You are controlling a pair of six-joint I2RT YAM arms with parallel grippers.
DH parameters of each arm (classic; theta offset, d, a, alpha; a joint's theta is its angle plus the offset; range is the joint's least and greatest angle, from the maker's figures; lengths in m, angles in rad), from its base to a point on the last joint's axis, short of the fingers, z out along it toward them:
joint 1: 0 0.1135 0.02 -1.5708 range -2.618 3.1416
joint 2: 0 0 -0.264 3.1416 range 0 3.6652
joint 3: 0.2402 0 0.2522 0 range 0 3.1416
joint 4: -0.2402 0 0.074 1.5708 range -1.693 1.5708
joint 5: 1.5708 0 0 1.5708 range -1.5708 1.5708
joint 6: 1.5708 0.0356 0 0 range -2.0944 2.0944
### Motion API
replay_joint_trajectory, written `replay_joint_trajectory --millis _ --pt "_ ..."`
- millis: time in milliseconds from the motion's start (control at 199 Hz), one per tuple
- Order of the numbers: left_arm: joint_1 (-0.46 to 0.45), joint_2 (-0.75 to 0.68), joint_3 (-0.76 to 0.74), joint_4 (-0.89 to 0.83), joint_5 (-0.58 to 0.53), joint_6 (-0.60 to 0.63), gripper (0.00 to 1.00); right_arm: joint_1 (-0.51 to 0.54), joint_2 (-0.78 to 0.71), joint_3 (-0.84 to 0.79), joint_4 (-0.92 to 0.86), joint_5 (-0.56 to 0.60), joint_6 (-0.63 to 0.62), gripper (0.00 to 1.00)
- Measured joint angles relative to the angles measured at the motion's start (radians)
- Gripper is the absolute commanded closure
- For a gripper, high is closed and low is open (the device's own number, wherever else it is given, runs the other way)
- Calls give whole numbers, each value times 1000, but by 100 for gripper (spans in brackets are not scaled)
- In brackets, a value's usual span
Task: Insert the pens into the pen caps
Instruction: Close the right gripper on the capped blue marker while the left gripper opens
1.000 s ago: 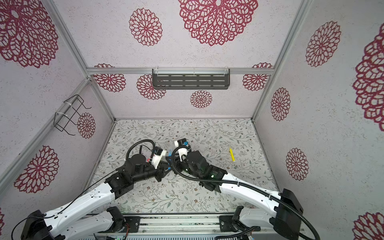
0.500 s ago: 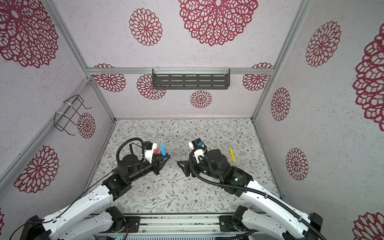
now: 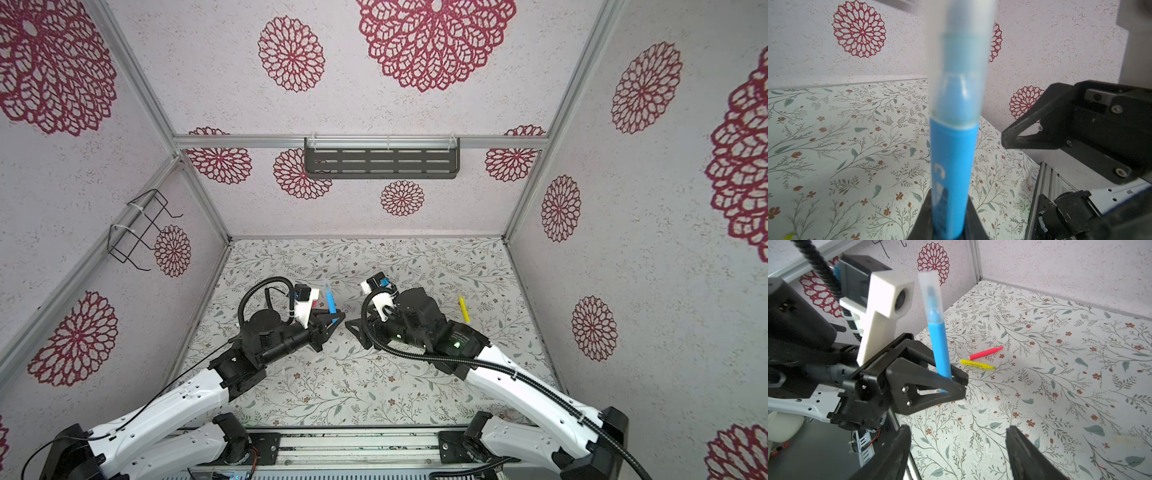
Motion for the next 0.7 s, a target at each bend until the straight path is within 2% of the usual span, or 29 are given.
replay_joint_trajectory --millis 321,703 --pt "-42 41 18 2 -1 15 100 0 83 23 30 -45 -2 37" --pt "-61 63 23 14 -5 19 100 0 129 85 44 -59 -26 58"
